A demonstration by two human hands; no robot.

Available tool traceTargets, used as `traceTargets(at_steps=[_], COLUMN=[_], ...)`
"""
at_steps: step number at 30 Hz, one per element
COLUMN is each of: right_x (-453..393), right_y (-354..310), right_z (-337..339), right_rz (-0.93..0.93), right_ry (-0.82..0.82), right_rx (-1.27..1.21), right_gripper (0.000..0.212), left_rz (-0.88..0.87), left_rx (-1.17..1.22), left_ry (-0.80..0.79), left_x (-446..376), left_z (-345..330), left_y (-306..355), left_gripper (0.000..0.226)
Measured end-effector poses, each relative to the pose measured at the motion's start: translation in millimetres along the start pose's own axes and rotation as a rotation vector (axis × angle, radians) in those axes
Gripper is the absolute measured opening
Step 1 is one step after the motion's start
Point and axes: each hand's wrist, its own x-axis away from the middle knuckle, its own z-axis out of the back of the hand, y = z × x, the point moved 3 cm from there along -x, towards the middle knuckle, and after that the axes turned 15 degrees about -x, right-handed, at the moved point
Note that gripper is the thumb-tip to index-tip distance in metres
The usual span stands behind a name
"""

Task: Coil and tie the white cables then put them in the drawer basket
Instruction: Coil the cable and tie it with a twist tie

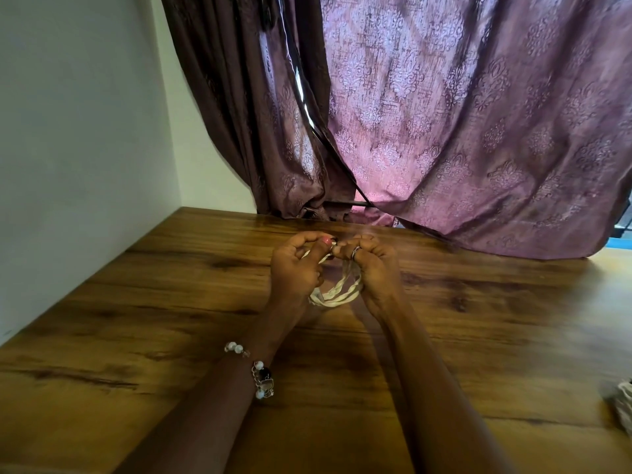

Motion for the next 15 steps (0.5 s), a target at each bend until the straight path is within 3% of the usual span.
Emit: traceTargets(at_steps=[3, 6, 9, 15], right_x=[-0.9, -1.2, -2.9, -3.5], right_y=[0.6, 1.5, 4.1, 6.3], right_z=[1.7, 1.4, 3.9, 5.4], right_rz=[0.013, 0.006, 0.01, 0.013], right_ry=[-0.004, -0.005, 0.003, 0.004], right_rx=[-0.016, -0.026, -0.01, -0.005], right_gripper=[0.029, 0.009, 0.003, 0.017], left_rz=[-0.009, -0.002, -0.002, -0.035], left_rx=[-0.014, -0.026, -0.035, -0.076], left_ry=[0.0, 0.008, 0.01, -0.013], left_x=[0.3, -0.8, -1.2, -2.8], left_z=[0.2, 0.8, 1.1, 3.2], left_y=[0.6, 0.5, 1.0, 2.4], left_gripper=[0.005, 0.003, 0.004, 0.003])
